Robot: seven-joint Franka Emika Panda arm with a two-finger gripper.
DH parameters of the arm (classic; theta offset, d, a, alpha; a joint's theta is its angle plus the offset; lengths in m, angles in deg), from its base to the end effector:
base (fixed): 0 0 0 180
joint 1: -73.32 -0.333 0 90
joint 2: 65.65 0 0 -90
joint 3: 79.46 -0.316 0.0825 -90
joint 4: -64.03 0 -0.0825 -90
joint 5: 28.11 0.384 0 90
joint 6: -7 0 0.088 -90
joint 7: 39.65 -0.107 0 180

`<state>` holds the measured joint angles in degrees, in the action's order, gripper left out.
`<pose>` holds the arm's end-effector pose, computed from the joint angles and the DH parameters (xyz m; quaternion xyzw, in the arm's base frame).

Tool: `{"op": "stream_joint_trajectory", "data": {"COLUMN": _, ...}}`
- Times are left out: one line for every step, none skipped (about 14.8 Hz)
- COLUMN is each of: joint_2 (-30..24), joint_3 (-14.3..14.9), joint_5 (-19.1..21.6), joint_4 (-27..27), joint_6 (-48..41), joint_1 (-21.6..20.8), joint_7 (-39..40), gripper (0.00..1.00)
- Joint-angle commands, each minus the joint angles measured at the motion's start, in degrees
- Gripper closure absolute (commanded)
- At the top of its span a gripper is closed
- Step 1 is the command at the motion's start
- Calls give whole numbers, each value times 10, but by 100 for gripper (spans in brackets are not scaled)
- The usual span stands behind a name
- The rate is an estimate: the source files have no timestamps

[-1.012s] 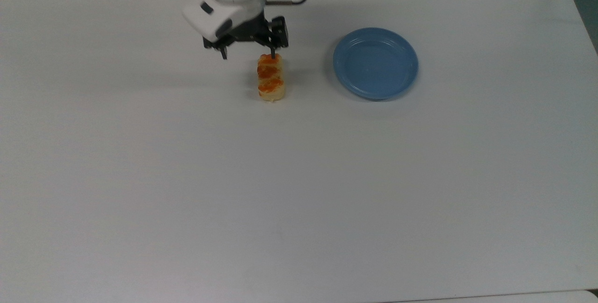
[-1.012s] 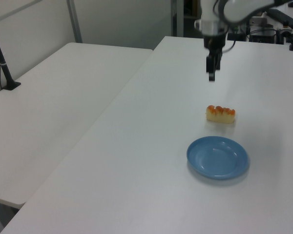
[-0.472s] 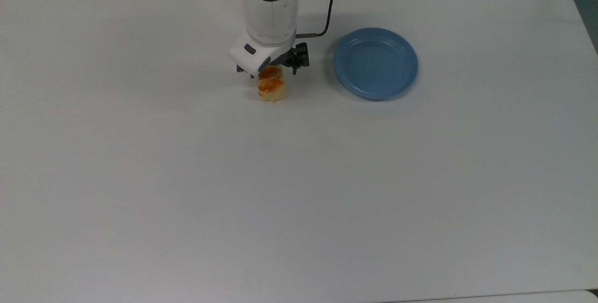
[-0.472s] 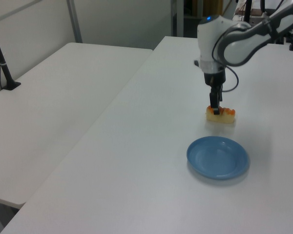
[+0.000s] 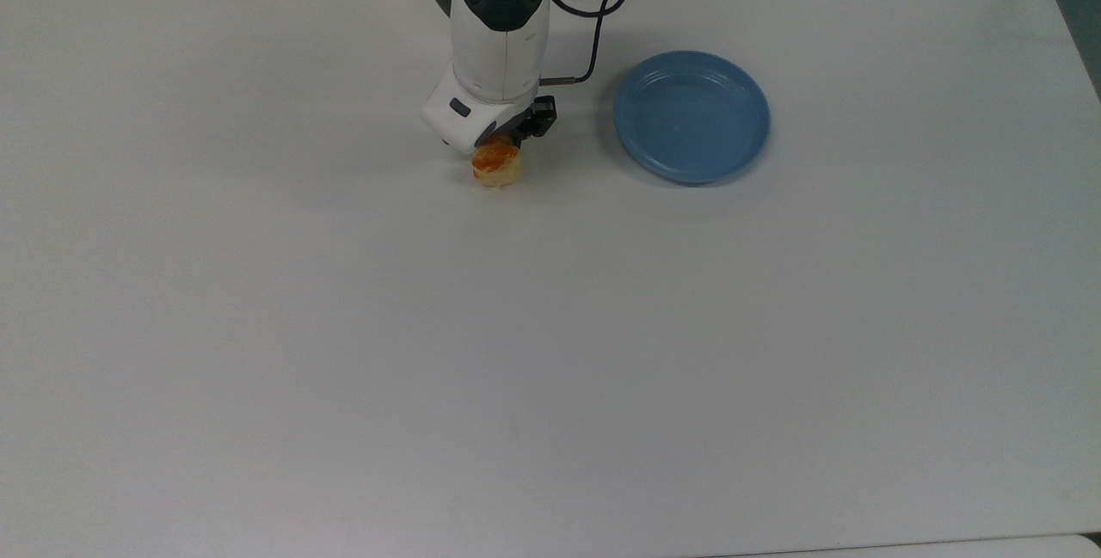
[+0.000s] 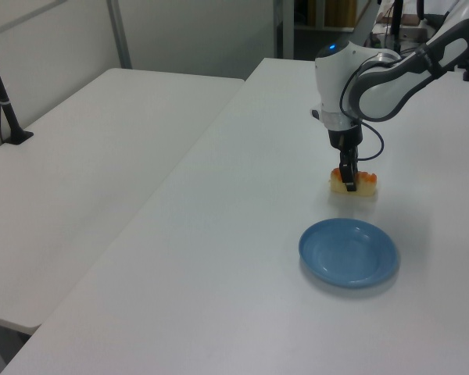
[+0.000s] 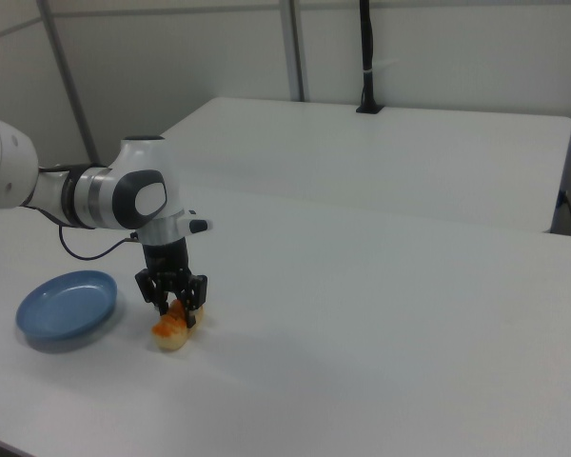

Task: Put the bread onto the plate
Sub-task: 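Close the gripper on the bread roll and lift it, then carry the bread roll over the blue plate and lower it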

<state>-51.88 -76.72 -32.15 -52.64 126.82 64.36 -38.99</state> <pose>0.5649 0.0586 0.3129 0.9919 0.0801 -0.0907 0.0390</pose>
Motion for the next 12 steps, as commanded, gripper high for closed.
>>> {"op": "stream_joint_trajectory", "data": {"joint_2": -8, "joint_3": 0, "joint_5": -10, "joint_4": -3, "joint_6": 11, "joint_1": -11, "joint_7": -47, "gripper": 68}}
{"op": "stream_joint_trajectory", "data": {"joint_2": -10, "joint_3": -1, "joint_5": -9, "joint_4": 3, "joint_6": 7, "joint_1": -17, "joint_7": -68, "gripper": 69}}
{"op": "stream_joint_trajectory", "data": {"joint_2": -13, "joint_3": -1, "joint_5": -9, "joint_4": 15, "joint_6": -5, "joint_1": -25, "joint_7": -81, "gripper": 69}}
{"op": "stream_joint_trajectory", "data": {"joint_2": -16, "joint_3": -1, "joint_5": -6, "joint_4": 27, "joint_6": -30, "joint_1": -29, "joint_7": -85, "gripper": 69}}
{"op": "stream_joint_trajectory", "data": {"joint_2": -19, "joint_3": -1, "joint_5": -2, "joint_4": 50, "joint_6": -62, "joint_1": -33, "joint_7": -86, "gripper": 69}}
{"op": "stream_joint_trajectory", "data": {"joint_2": -18, "joint_3": -3, "joint_5": 2, "joint_4": 75, "joint_6": -93, "joint_1": -42, "joint_7": -87, "gripper": 69}}
{"op": "stream_joint_trajectory", "data": {"joint_2": -18, "joint_3": -4, "joint_5": 12, "joint_4": 109, "joint_6": -135, "joint_1": -57, "joint_7": -89, "gripper": 69}}
{"op": "stream_joint_trajectory", "data": {"joint_2": -18, "joint_3": -4, "joint_5": 31, "joint_4": 129, "joint_6": -157, "joint_1": -82, "joint_7": -109, "gripper": 69}}
{"op": "stream_joint_trajectory", "data": {"joint_2": -17, "joint_3": -4, "joint_5": 32, "joint_4": 136, "joint_6": -159, "joint_1": -102, "joint_7": -129, "gripper": 69}}
{"op": "stream_joint_trajectory", "data": {"joint_2": -16, "joint_3": -4, "joint_5": 32, "joint_4": 137, "joint_6": -155, "joint_1": -123, "joint_7": -151, "gripper": 69}}
{"op": "stream_joint_trajectory", "data": {"joint_2": -12, "joint_3": -4, "joint_5": 32, "joint_4": 137, "joint_6": -152, "joint_1": -143, "joint_7": -171, "gripper": 69}}
{"op": "stream_joint_trajectory", "data": {"joint_2": -9, "joint_3": -4, "joint_5": 32, "joint_4": 137, "joint_6": -152, "joint_1": -163, "joint_7": -184, "gripper": 69}}
